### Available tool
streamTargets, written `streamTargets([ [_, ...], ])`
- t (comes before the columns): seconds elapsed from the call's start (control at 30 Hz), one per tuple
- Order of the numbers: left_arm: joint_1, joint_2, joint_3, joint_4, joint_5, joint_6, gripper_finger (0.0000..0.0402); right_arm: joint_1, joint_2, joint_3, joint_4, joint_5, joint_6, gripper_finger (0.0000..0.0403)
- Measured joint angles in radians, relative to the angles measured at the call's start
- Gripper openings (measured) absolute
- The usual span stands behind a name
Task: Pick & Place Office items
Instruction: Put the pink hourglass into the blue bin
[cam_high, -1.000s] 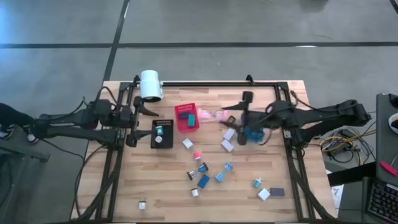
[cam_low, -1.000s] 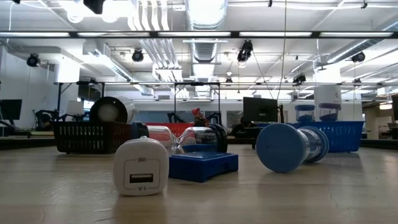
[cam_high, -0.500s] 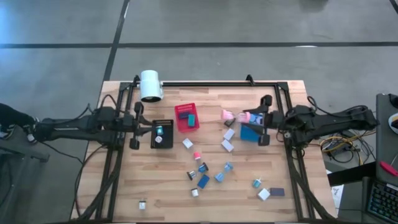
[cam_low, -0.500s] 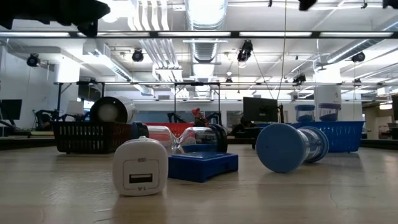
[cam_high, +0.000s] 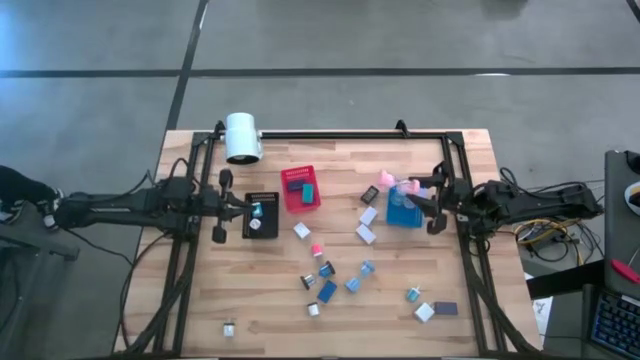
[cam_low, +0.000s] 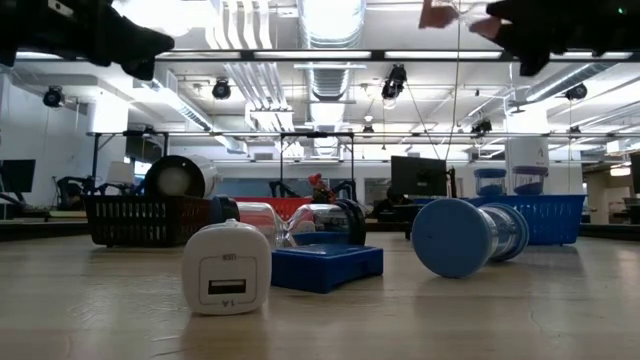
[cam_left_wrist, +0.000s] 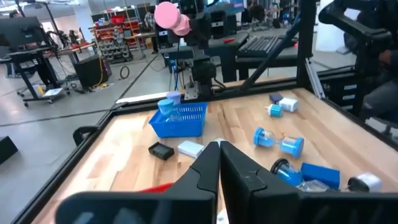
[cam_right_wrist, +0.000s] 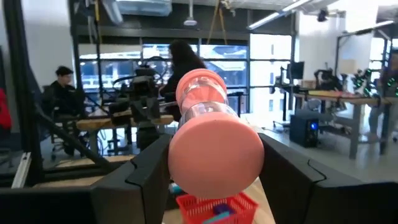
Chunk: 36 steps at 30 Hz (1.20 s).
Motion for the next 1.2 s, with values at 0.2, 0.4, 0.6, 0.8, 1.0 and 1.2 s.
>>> streamTargets([
  [0.2,0.0,-0.004,-0.014,0.033,0.0,-0.003,0.0017,0.001,-0.084,-0.089,0.01,-0.023,0.009,0.0195],
  [0.4,0.0,-0.005,-0.014,0.041,-0.007,-0.004,0.001,0.001,-0.133,-0.145,0.026,-0.023,0.038,0.0195],
  [0.6,0.0,-0.001,-0.014,0.039,-0.01,0.011,0.0008,0.001,-0.138,-0.153,0.025,-0.025,0.034,0.0195],
  [0.8,0.0,0.005,-0.014,0.037,-0.01,0.047,0.0008,0.001,-0.104,-0.097,0.013,-0.026,0.055,0.0195],
  [1.0,0.0,0.004,-0.014,0.062,-0.081,0.132,0.0008,0.001,0.024,0.113,-0.21,-0.003,0.056,0.0195],
  [1.2,0.0,0.004,-0.014,0.062,-0.149,0.102,0.0008,0.001,0.237,0.412,-0.612,0.012,0.137,0.0195],
])
